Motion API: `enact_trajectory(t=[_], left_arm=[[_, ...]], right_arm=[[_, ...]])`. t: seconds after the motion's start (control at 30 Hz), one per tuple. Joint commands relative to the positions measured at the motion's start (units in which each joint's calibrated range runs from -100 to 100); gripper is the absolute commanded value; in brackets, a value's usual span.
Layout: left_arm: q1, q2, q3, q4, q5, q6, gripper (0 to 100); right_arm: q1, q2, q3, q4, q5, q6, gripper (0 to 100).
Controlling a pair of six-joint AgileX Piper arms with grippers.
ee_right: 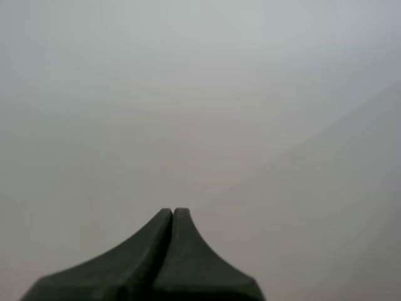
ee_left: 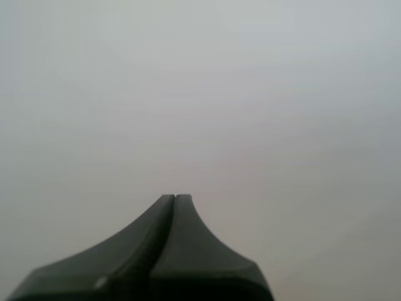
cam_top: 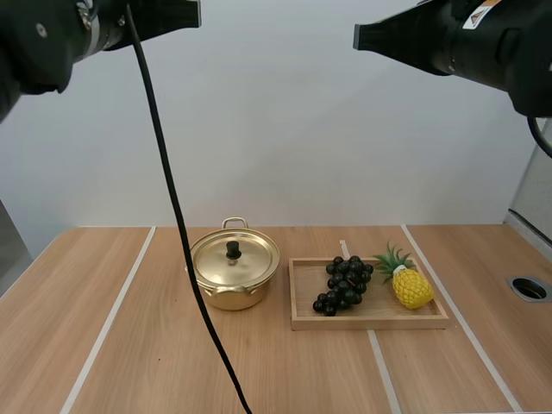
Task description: Open the pot, put the grape inside, and close it
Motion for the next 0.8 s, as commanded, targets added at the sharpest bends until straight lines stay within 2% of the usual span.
enact_trajectory(t=[0.0, 0.13, 0.2, 0.23, 0.3, 0.33, 0.37, 0.4, 0.43, 0.47, 0.77], left_arm=[[-0.18, 1.7, -0.7, 0.0, -2.9, -0.6, 0], [-0.18, 3.1, -0.7, 0.0, -2.7, -0.6, 2], [-0.18, 3.7, -0.7, 0.0, -1.7, -0.6, 10], [-0.18, 3.9, -0.7, 0.0, -0.9, -0.6, 16], [-0.18, 4.4, -0.7, 0.0, 1.2, -0.6, 35], [-0.18, 4.4, -0.7, 0.0, 2.0, -0.6, 45], [-0.18, 4.4, -0.7, 0.0, 3.1, -0.6, 60], [-0.18, 4.4, -0.7, 0.0, 4.5, -0.6, 77], [-0.18, 4.4, -0.7, 0.0, 6.0, -0.6, 96], [-0.18, 4.4, -0.7, 0.0, 7.5, -0.2, 100], [-0.18, 5.0, -0.7, -0.1, 14.5, 12.0, 100]], right_arm=[[-0.2, 0.5, -0.8, -0.2, -2.9, 0.1, 0], [-0.2, 0.5, -0.8, -0.2, -2.8, 0.1, 0], [-0.2, 0.5, -0.8, -0.2, -2.8, 0.1, 1], [-0.2, 0.5, -0.8, -0.2, -2.8, 0.1, 12], [-0.2, 0.5, -0.8, -0.2, -2.8, 0.2, 43], [-0.2, 0.5, -0.8, -0.2, -2.8, 1.2, 67], [-0.2, 0.4, -0.8, -0.2, -2.8, 2.6, 94], [-0.2, 0.3, -0.8, -0.2, -2.4, 3.2, 100], [-0.2, 0.3, -0.8, -0.2, -2.2, 3.3, 100], [-0.2, 0.3, -0.8, -0.2, -1.8, 3.3, 100], [-0.2, 0.3, -0.8, -0.2, -2.7, 3.3, 100]])
